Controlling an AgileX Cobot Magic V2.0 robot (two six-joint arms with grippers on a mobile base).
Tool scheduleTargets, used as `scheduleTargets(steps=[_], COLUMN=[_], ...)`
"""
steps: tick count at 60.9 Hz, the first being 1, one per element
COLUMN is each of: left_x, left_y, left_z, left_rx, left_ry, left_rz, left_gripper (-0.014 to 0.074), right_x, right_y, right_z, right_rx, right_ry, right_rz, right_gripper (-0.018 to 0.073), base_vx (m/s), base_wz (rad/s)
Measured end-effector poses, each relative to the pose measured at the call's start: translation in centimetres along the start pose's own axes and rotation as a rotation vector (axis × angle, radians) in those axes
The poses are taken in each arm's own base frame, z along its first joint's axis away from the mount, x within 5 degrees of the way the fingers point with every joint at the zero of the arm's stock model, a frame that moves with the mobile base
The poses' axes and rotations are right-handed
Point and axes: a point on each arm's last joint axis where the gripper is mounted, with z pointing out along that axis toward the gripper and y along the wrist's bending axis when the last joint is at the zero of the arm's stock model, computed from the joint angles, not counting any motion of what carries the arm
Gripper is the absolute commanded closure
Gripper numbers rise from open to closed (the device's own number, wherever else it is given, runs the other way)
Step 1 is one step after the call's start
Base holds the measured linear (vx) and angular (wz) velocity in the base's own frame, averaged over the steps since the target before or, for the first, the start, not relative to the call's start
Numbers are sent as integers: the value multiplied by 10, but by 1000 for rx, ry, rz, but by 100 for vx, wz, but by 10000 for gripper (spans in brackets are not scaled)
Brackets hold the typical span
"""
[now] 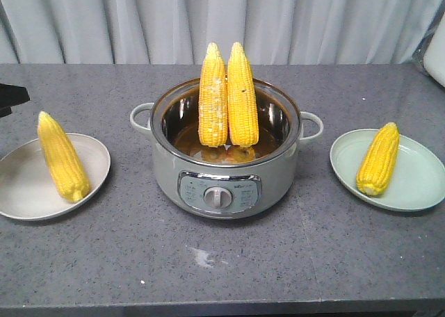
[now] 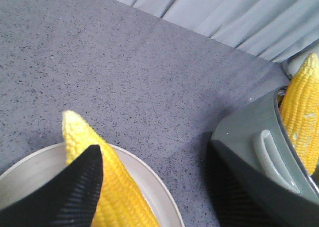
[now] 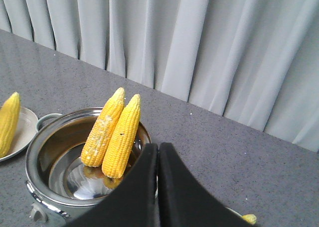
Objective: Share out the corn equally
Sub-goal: 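Carry the cob with the left gripper and lower it onto the cream plate, then open the left gripper and withdraw it from the cream plate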
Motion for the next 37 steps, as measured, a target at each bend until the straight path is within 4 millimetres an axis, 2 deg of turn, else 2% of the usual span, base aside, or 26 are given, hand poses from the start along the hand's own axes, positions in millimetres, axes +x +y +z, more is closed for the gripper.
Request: scheduleTargets(steps=[23, 37], left_x=[3, 0], left_y=[-8, -31], left_z=[-1, -12], left_rx=[75, 196], left_ry=[36, 53], left_rz=[-1, 29], left_gripper=[153, 192], right_x=[0, 0], right_y=[0, 0], right_z=[0, 0], right_rx=[0, 0], right_ry=[0, 0], right_rz=[0, 0], right_gripper=[564, 564], base_vx=[0, 0], base_wz=[0, 0])
